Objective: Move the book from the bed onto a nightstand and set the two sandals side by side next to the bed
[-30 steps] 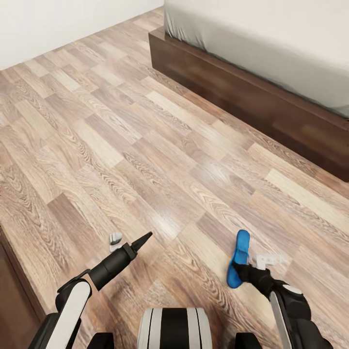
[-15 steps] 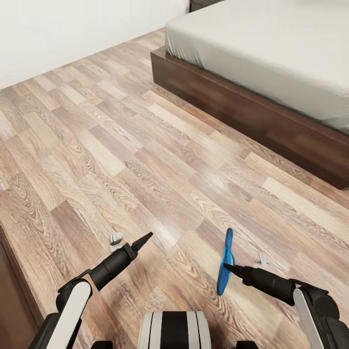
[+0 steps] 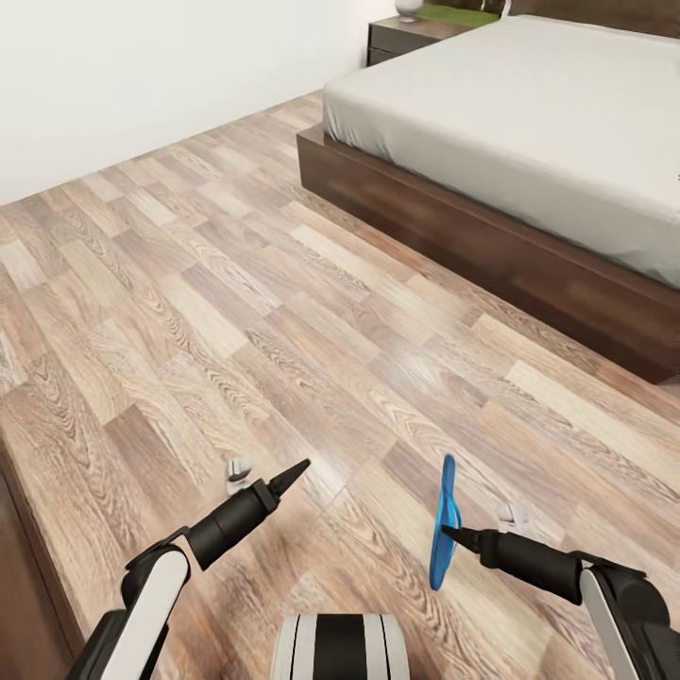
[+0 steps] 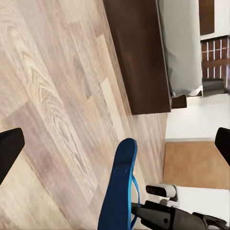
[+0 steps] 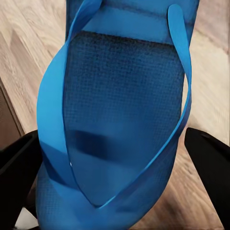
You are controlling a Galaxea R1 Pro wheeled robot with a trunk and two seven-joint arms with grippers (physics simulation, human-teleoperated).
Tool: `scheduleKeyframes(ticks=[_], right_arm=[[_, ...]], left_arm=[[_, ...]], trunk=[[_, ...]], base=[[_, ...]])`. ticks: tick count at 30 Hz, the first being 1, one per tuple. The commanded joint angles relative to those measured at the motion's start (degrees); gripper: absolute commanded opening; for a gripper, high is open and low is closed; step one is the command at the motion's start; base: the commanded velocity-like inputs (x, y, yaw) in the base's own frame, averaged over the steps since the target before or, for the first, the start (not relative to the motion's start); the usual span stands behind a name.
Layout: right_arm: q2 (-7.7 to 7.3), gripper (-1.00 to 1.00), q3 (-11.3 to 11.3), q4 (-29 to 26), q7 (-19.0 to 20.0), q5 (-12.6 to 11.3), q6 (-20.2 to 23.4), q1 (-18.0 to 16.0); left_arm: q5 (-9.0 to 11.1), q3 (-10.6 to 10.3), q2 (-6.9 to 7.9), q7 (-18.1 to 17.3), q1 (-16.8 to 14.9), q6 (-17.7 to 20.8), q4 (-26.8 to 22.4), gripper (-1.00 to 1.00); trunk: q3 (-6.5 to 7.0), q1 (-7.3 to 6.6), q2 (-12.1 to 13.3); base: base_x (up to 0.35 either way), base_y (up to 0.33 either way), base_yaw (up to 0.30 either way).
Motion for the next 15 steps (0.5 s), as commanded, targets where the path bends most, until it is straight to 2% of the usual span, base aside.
scheduleKeyframes(ticks=[1, 4, 6, 8, 11, 13, 15], right_arm=[[-0.04, -1.00, -0.1, 0.5, 0.2, -0.2, 0.3, 0.0], [-0.19, -1.00, -0.6, 1.3, 0.2, -0.2, 0.5, 0.0], [-0.14, -1.00, -2.1, 1.6, 0.1, -0.1, 0.3, 0.1], [-0.13, -1.00, -2.1, 1.9, 0.1, 0.1, 0.0, 0.1], [-0.18, -1.00, -2.2, 5.6, 0.1, 0.9, -1.7, 0.1], [-0.19, -1.00, -2.2, 8.0, 0.1, 1.0, -2.6, 0.1], [-0.20, -1.00, -2.2, 11.4, 0.0, 1.0, -3.7, 0.2]], left_arm=[[0.4, -0.2, 0.00, 0.1, 0.0, 0.5, 0.0, 1.00], [0.5, -0.5, 0.00, 0.1, 0.0, 0.5, 0.0, 1.00], [0.5, -0.8, 0.00, 0.2, 0.0, 0.4, 1.5, 1.00], [0.4, -1.0, 0.00, 0.3, 0.0, 0.4, 2.5, 1.00], [0.0, -1.4, 0.03, 0.3, 0.0, 0.4, 4.3, 1.00], [-1.5, -1.9, 0.16, 0.3, 0.0, 0.4, 5.7, 1.00], [-4.3, -2.0, 0.30, 0.2, 0.0, 0.3, 7.3, 1.00]], trunk=[[0.20, -0.03, 0.0], [0.86, -0.11, 0.0], [1.31, -0.16, 0.1], [1.75, -0.21, 0.1], [2.41, -0.29, 0.1], [2.86, -0.34, 0.2], [3.30, -0.39, 0.2]], base=[[0.000, 0.000, 0.000], [0.000, 0.000, 0.000], [0.000, 0.000, 0.000], [0.000, 0.000, 0.000], [0.000, 0.000, 0.000], [0.000, 0.000, 0.000], [0.000, 0.000, 0.000]])
